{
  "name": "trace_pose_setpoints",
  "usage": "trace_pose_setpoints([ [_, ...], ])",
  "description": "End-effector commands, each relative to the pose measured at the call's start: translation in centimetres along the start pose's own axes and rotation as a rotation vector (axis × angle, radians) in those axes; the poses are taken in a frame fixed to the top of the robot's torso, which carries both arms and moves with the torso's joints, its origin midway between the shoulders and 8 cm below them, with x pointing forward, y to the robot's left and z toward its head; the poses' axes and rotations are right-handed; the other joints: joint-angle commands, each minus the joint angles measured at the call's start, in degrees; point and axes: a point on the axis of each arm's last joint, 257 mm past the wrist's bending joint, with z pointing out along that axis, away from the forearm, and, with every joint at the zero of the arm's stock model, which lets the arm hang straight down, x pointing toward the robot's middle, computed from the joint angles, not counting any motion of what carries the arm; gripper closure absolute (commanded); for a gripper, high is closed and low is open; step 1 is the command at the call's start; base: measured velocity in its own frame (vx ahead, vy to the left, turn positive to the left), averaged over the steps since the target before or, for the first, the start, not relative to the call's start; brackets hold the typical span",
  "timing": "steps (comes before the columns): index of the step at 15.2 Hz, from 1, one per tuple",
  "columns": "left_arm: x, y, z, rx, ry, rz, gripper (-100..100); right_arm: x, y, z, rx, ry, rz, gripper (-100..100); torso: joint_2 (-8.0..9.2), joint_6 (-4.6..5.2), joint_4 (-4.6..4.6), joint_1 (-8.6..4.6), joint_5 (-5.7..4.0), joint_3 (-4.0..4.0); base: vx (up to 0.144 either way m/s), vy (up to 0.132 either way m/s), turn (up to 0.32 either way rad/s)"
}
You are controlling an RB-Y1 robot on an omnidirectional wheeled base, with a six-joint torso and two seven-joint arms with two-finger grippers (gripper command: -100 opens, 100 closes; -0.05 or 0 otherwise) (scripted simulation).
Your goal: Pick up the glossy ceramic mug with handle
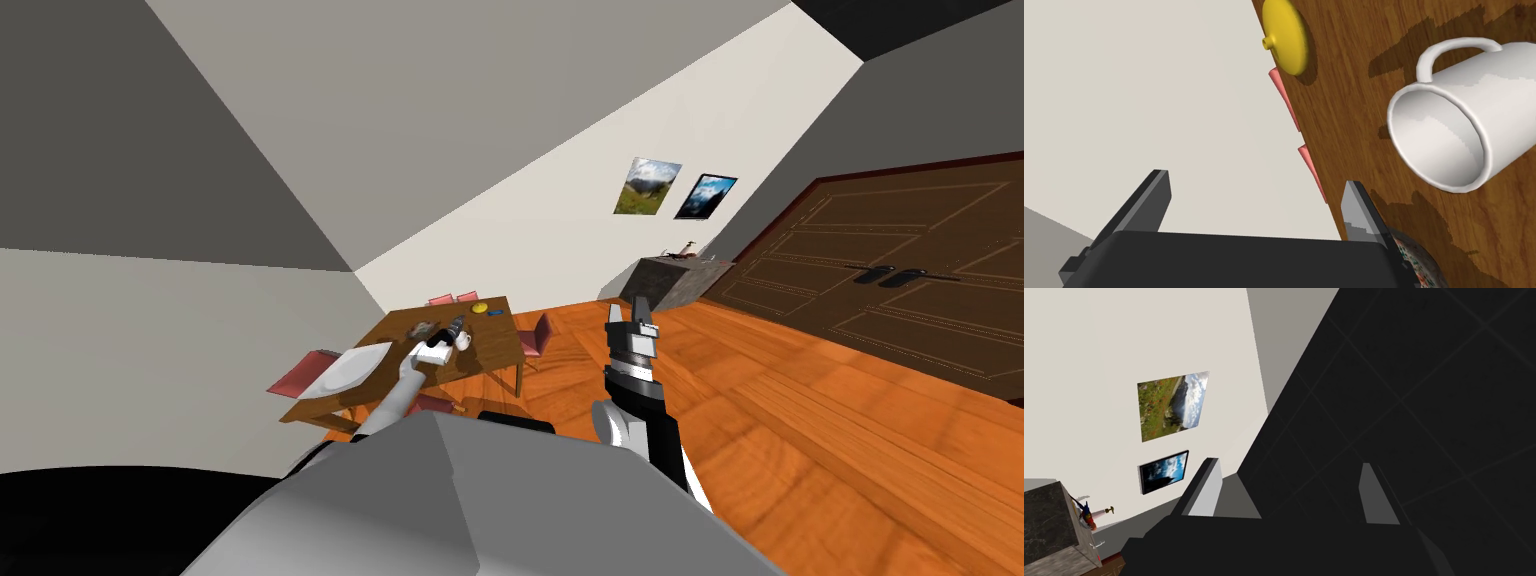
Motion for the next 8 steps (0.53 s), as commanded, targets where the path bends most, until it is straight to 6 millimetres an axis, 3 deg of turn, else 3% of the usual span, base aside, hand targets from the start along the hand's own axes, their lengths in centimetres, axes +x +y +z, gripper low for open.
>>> trace_pose_setpoints([
  [1,-0.8,0.9,0.9,-0.055,-0.003,0.000,-100,0.0,0.0,0.0,0.000,0.000,0.000,0,0.00,0.00,0.00,0.00,0.00,0.00,-0.021,0.020,-0.068],
  [8,-1.8,5.5,2.1,-0.238,0.001,-0.010,-100,0.0,0.0,0.0,0.000,0.000,0.000,0,-0.01,0.01,0.00,0.00,0.00,0.00,-0.025,0.019,-0.053],
])
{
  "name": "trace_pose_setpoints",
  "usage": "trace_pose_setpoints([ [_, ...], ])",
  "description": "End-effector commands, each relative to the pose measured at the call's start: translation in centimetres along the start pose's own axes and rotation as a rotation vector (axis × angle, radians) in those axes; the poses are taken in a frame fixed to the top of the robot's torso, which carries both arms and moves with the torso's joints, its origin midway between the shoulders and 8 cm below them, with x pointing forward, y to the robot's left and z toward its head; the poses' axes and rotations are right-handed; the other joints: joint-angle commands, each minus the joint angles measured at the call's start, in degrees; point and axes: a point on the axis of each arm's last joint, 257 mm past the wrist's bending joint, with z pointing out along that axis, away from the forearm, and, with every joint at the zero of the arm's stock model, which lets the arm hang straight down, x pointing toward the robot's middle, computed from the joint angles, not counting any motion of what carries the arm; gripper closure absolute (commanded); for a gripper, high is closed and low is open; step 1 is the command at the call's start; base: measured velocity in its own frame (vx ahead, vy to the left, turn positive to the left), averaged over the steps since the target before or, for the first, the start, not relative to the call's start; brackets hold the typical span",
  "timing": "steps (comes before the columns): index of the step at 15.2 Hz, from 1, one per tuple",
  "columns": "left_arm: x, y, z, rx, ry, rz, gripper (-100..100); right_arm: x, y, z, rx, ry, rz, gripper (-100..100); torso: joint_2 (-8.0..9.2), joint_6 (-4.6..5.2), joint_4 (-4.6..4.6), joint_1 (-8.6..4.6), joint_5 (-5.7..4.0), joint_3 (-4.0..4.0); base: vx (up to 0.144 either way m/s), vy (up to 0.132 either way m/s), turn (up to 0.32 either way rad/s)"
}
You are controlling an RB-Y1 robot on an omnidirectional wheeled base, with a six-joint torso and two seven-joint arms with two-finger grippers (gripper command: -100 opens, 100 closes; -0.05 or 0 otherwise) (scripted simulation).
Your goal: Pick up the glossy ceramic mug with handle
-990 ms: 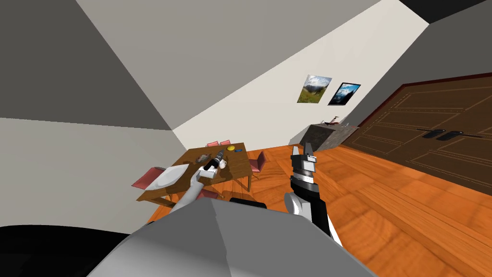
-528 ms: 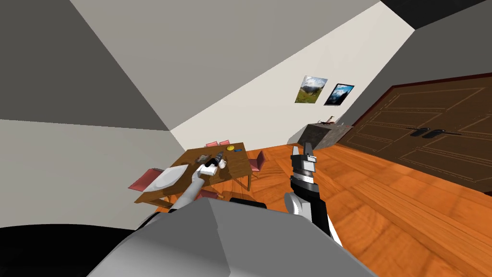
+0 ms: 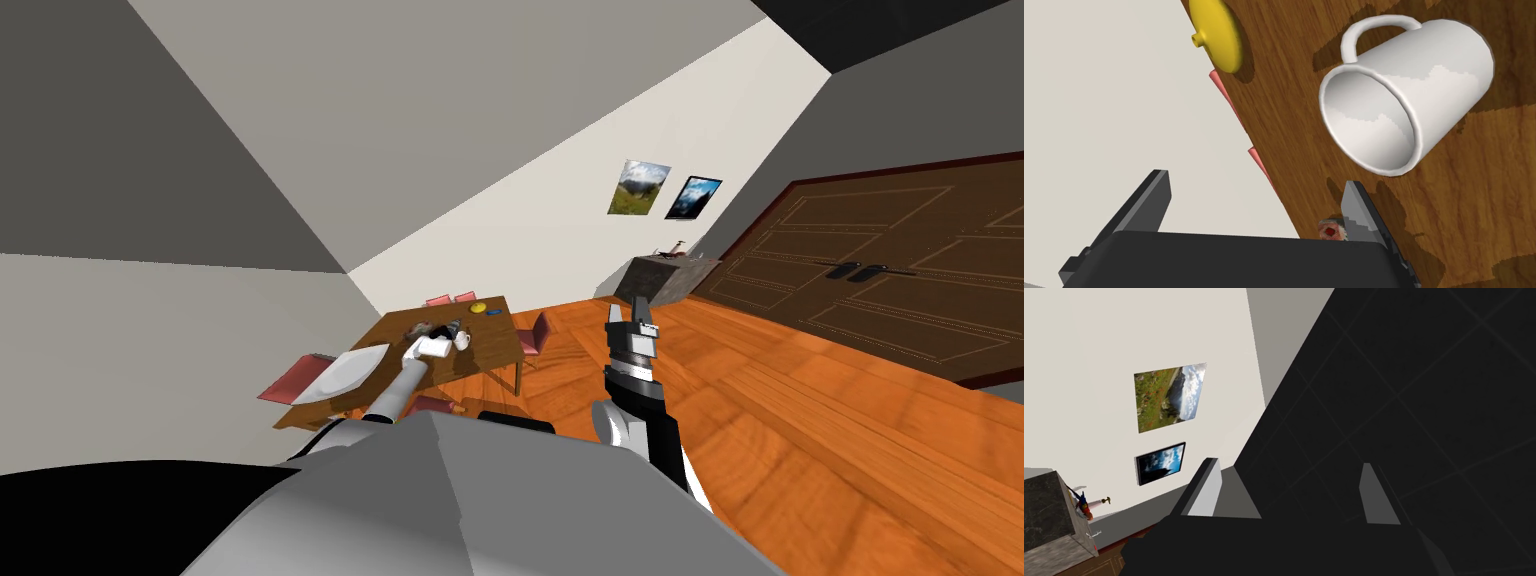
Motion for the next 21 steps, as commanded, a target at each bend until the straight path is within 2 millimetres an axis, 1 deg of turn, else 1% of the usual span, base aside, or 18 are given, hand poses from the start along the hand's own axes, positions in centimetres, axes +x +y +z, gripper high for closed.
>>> trace_pose_setpoints([
  [1,-0.2,1.2,0.3,-0.050,0.003,-0.002,-100,0.0,0.0,0.0,0.000,0.000,0.000,0,0.00,0.00,0.00,0.00,0.00,0.00,-0.018,0.018,-0.033],
  [2,-0.7,1.0,0.8,-0.077,0.003,-0.009,-100,0.0,0.0,0.0,0.000,0.000,0.000,0,-0.01,-0.01,0.00,-0.01,0.00,0.00,-0.018,0.019,-0.065],
  [3,-0.6,2.1,0.8,-0.110,0.006,-0.010,-100,0.0,0.0,0.0,0.000,0.000,0.000,0,-0.01,0.00,0.00,-0.01,0.00,-0.01,-0.019,0.021,-0.069],
  [4,-0.6,2.7,0.9,-0.122,0.007,-0.011,-100,0.0,0.0,0.0,0.000,0.000,0.000,0,-0.01,-0.01,0.00,0.01,0.00,-0.01,-0.014,0.018,-0.024],
  [5,-1.1,2.3,1.3,-0.148,0.009,-0.018,-100,0.0,0.0,0.0,0.000,0.000,0.000,0,-0.02,-0.02,-0.01,0.00,0.00,-0.01,-0.019,0.019,-0.055],
  [6,-1.0,3.6,1.3,-0.184,0.012,-0.020,-100,0.0,0.0,0.0,0.000,0.000,0.000,0,-0.02,0.01,0.00,0.00,0.00,-0.01,-0.018,0.022,-0.068],
  [7,-1.0,4.1,1.3,-0.192,0.012,-0.021,-100,0.0,0.0,0.0,0.000,0.000,0.000,0,-0.02,0.00,-0.01,0.00,0.00,-0.01,-0.013,0.018,-0.029],
  [8,-1.3,3.9,1.6,-0.221,0.016,-0.030,-100,0.0,0.0,0.0,0.000,0.000,0.000,0,-0.03,-0.02,-0.01,0.00,0.00,-0.02,-0.019,0.019,-0.056],
  [9,-1.2,5.3,1.6,-0.258,0.019,-0.032,-100,0.0,0.0,0.0,0.000,0.000,0.000,0,-0.03,0.00,0.00,0.00,0.00,-0.02,-0.020,0.021,-0.067],
  [11,-1.4,5.7,1.8,-0.298,0.025,-0.044,-100,0.0,0.0,0.0,0.000,0.000,0.000,0,-0.03,-0.02,-0.01,-0.01,0.00,-0.02,-0.013,0.017,-0.043],
  [12,-1.3,6.6,1.6,-0.326,0.029,-0.045,-100,0.0,0.0,0.0,0.000,0.000,0.000,0,-0.04,0.01,-0.01,-0.01,0.00,-0.02,-0.012,0.020,-0.069],
  [14,-1.4,6.8,1.7,-0.365,0.038,-0.057,-100,0.0,0.0,0.0,0.000,0.000,0.000,0,-0.04,-0.02,-0.01,-0.01,0.00,-0.02,-0.012,0.018,-0.040],
  [15,-1.3,7.7,1.6,-0.389,0.041,-0.059,-100,0.0,0.0,0.0,0.000,0.000,0.000,0,-0.05,0.00,-0.01,-0.01,0.00,-0.02,-0.014,0.021,-0.070],
  [16,-1.4,7.1,1.7,-0.404,0.049,-0.069,-100,0.0,0.0,0.0,0.000,0.000,0.000,0,-0.04,0.00,-0.01,-0.01,0.00,-0.02,-0.015,0.026,-0.072],
  [17,-1.2,8.6,1.4,-0.444,0.054,-0.073,-100,0.0,0.0,0.0,0.000,0.000,0.000,0,-0.04,0.00,0.00,0.01,0.00,-0.02,-0.012,0.029,-0.065],
  [19,-1.0,8.8,1.3,-0.483,0.067,-0.085,-100,0.0,0.0,0.0,0.000,0.000,0.000,0,-0.05,-0.02,-0.01,0.01,0.01,-0.03,-0.006,0.020,-0.037],
  [20,-0.9,9.7,1.1,-0.506,0.070,-0.087,-100,0.0,0.0,0.0,0.000,0.000,0.000,0,-0.07,0.00,-0.01,0.00,0.00,-0.04,-0.004,0.021,-0.064],
  [21,-0.7,9.7,1.1,-0.533,0.082,-0.100,-100,0.0,0.0,0.0,0.000,0.000,0.000,0,-0.08,0.00,-0.02,0.00,0.00,-0.04,-0.003,0.026,-0.070],
])
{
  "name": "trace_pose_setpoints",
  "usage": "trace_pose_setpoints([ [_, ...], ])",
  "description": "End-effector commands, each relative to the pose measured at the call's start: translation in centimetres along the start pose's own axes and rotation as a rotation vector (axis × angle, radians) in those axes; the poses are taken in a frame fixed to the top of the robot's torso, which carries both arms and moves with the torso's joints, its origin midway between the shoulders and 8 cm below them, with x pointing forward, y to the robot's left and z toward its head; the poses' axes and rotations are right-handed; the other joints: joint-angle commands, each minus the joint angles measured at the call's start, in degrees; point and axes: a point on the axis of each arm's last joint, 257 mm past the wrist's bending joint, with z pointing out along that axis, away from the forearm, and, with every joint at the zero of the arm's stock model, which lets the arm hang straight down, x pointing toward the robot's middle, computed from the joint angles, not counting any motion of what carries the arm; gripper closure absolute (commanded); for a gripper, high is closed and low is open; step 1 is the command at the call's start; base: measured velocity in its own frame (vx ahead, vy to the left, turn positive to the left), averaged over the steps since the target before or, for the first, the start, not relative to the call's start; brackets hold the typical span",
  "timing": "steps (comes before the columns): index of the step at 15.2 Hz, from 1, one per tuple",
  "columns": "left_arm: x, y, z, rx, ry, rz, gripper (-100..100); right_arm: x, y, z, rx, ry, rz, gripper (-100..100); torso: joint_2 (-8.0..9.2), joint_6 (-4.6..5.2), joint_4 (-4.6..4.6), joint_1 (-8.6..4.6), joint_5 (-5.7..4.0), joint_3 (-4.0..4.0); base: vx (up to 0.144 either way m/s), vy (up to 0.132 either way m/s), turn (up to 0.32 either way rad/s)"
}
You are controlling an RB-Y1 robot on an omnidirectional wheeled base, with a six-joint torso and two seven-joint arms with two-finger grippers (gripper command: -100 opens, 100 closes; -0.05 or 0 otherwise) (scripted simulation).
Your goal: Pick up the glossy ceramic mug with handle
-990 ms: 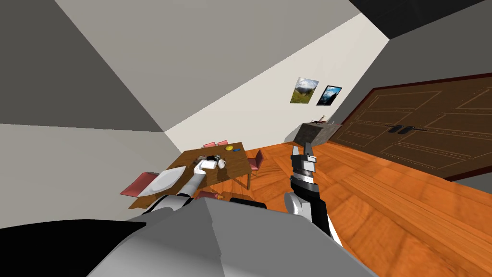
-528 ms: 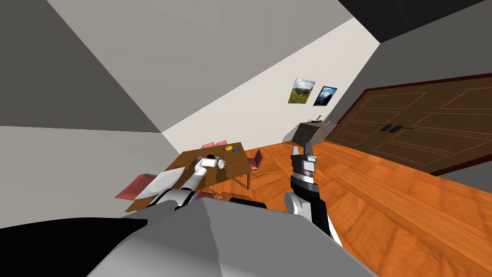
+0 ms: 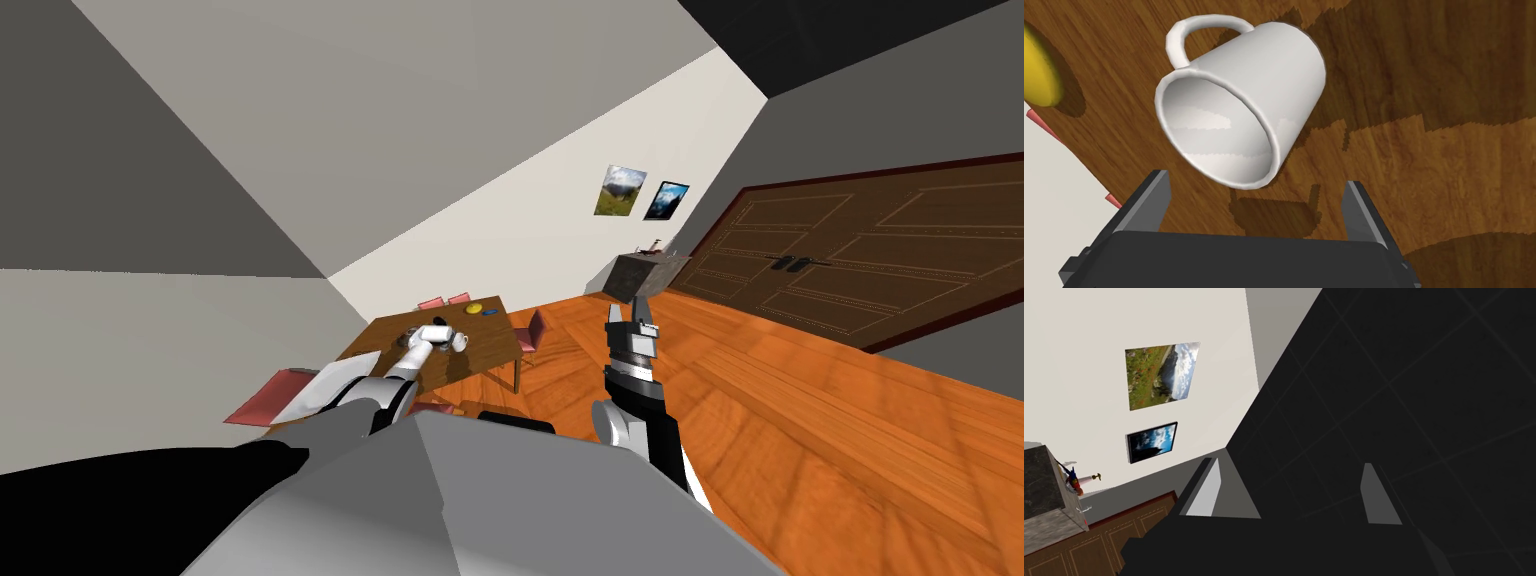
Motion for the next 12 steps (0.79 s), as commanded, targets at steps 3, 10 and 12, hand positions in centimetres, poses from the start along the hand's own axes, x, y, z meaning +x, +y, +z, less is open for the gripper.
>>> trace_pose_setpoints([
  [3,0.5,2.2,0.1,-0.110,0.035,-0.021,-100,0.0,0.0,0.0,0.000,0.000,0.000,0,-0.01,0.00,0.00,0.01,0.00,0.00,0.000,0.027,-0.066],
  [10,1.9,4.5,-0.2,-0.240,0.089,-0.047,-100,0.0,0.0,0.0,0.000,0.000,0.000,0,-0.06,0.00,-0.01,0.02,0.01,-0.03,0.008,0.027,-0.044],
  [12,2.7,5.5,-0.6,-0.303,0.119,-0.059,-100,0.0,0.0,0.0,0.000,0.000,0.000,0,-0.10,-0.01,-0.02,0.03,0.01,-0.05,0.030,0.039,-0.066],
])
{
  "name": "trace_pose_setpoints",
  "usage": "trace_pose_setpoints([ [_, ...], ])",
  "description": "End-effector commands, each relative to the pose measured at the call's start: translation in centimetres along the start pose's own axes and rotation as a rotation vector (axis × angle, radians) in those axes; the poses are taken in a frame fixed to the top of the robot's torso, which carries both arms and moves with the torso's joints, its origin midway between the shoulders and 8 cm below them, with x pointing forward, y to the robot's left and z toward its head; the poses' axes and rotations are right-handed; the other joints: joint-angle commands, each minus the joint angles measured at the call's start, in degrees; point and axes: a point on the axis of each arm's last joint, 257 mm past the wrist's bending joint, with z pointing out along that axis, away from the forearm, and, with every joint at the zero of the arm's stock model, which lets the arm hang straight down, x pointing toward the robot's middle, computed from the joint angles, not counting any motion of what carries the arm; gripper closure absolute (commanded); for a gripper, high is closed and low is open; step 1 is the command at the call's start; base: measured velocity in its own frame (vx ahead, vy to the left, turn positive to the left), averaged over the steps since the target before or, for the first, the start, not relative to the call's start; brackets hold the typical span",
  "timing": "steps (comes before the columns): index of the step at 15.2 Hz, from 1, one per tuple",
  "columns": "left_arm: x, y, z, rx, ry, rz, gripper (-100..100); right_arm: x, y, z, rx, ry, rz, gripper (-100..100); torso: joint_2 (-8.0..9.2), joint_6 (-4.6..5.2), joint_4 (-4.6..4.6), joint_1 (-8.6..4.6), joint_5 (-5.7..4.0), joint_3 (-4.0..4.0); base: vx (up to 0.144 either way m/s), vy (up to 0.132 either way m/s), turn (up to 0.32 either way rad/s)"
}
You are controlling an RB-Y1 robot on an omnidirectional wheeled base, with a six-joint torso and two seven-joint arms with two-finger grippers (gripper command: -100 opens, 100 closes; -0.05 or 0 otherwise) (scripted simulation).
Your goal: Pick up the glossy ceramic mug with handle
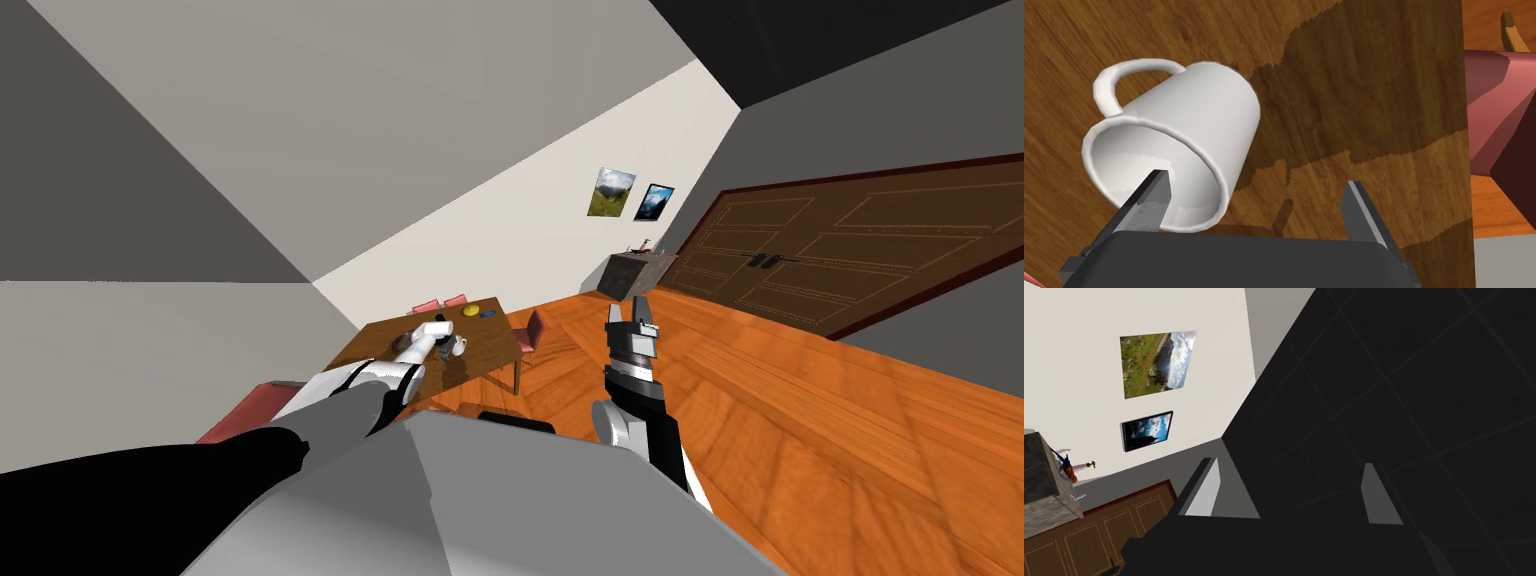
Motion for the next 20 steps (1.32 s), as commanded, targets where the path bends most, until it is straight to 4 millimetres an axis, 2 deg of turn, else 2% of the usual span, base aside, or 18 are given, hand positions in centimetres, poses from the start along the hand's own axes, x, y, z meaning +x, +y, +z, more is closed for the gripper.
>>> trace_pose_setpoints([
  [1,0.4,0.8,0.0,-0.038,0.017,-0.005,-100,0.0,0.0,0.0,0.000,0.000,0.000,0,0.00,0.00,0.00,0.00,0.00,0.00,0.035,0.047,-0.047],
  [4,1.3,1.8,-0.2,-0.097,0.048,-0.014,-100,0.0,0.0,0.0,0.000,0.000,0.000,0,-0.06,-0.01,-0.01,0.04,0.01,-0.03,0.047,0.051,-0.040],
  [7,1.3,1.8,-0.2,-0.096,0.048,-0.015,-100,0.0,0.0,0.0,0.000,0.000,0.000,0,-0.13,-0.02,-0.03,0.07,0.02,-0.08,0.054,0.048,-0.019],
  [11,1.9,2.8,1.4,-0.095,0.041,-0.046,-100,0.0,0.0,0.0,0.000,0.000,0.000,0,0.15,-0.01,0.01,0.04,0.02,0.07,-0.015,0.049,-0.108],
  [13,1.9,2.9,1.3,-0.097,0.043,-0.042,-100,0.0,0.0,0.0,0.000,0.000,0.000,0,0.21,-0.01,0.04,0.06,0.02,0.12,-0.020,0.043,-0.058],
  [14,1.9,2.9,1.3,-0.095,0.042,-0.045,100,0.0,0.0,0.0,0.000,0.000,0.000,0,0.20,-0.02,0.04,0.01,0.01,0.11,-0.005,0.012,-0.002],
  [18,1.7,3.3,1.4,-0.107,0.034,-0.038,100,0.0,0.0,0.0,0.000,0.000,0.000,0,0.23,-0.14,0.12,0.13,0.34,0.17,-0.001,0.004,-0.006],
  [19,1.5,2.2,0.3,-0.098,0.047,-0.025,100,0.0,0.0,0.0,0.000,0.000,0.000,0,0.24,-0.10,0.13,0.24,0.38,0.18,0.016,-0.047,0.175],
  [20,1.5,2.1,0.1,-0.098,0.047,-0.022,100,0.0,0.0,0.0,0.000,0.000,0.000,0,0.20,-0.15,0.15,0.20,0.34,0.17,0.026,-0.082,0.240],
])
